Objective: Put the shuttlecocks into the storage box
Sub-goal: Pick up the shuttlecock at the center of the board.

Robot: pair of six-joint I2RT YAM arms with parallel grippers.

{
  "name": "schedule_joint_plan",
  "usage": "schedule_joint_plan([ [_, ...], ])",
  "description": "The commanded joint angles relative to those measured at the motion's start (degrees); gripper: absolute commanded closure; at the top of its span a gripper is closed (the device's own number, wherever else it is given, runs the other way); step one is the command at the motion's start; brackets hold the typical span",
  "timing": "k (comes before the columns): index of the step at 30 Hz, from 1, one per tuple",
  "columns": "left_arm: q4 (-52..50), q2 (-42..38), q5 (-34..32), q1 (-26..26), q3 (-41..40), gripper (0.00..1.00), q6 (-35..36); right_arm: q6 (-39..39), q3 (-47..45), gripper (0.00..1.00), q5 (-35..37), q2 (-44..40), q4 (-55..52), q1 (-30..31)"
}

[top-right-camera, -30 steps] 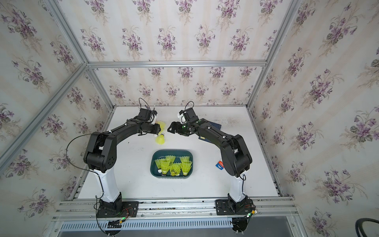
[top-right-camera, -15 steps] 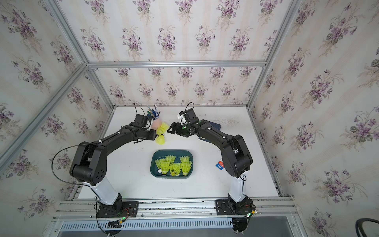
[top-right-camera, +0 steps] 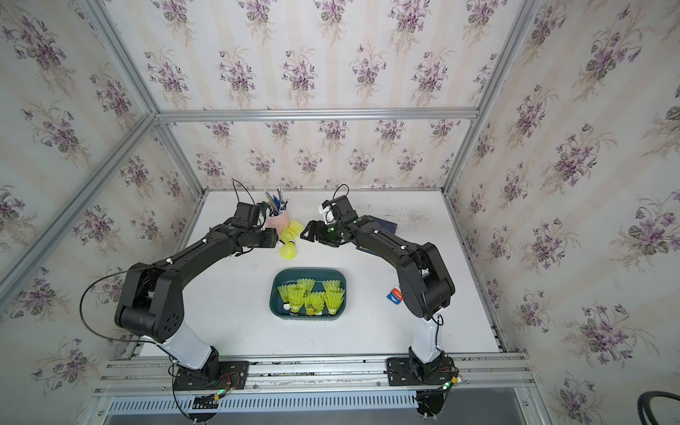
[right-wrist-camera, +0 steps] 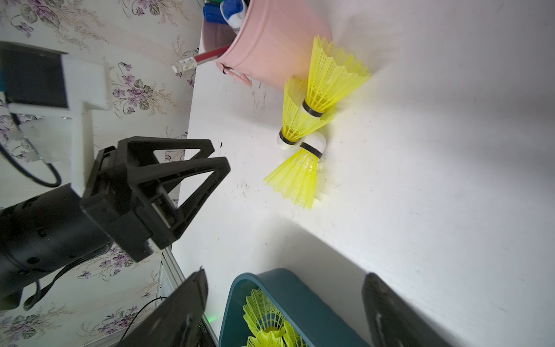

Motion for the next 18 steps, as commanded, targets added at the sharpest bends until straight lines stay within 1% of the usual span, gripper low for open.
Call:
schedule_joint_plan([
  [1,1.5,-3.5,-1.7,-0.1,-2.7,0.41,-2.4,-0.4,-0.3,0.16,-0.8,-0.5,1.4,0.0],
  [5,2.7,-5.5,-2.0,0.5,-7.6,0.44,-4.7,-0.3,-0.4,0.16,-0.9,-0.4,1.8,0.0],
  [7,4.1,-5.2,-1.4,1.1,-9.6,0.44,-5.8,-0.5,-0.2,0.17,-0.9,0.0,2.0,0.0],
  [8,5.2,-4.9,-0.6,1.7,-10.4,0.48,-6.4,-0.4,0.0,0.17,-1.0,0.2,2.1,0.0],
  [10,8.0,-3.8,0.9,2.5,-11.7,0.49,-7.2,-0.5,0.6,0.17,-1.1,1.0,2.2,0.0],
  [14,13.7,-0.1,4.2,3.8,-12.4,0.50,-8.1,-0.5,1.9,0.17,-1.4,3.1,2.6,-0.1],
  [18,17.8,3.5,7.5,3.8,-11.3,0.50,-7.3,-0.2,4.1,0.17,-1.5,5.0,2.1,-0.1],
])
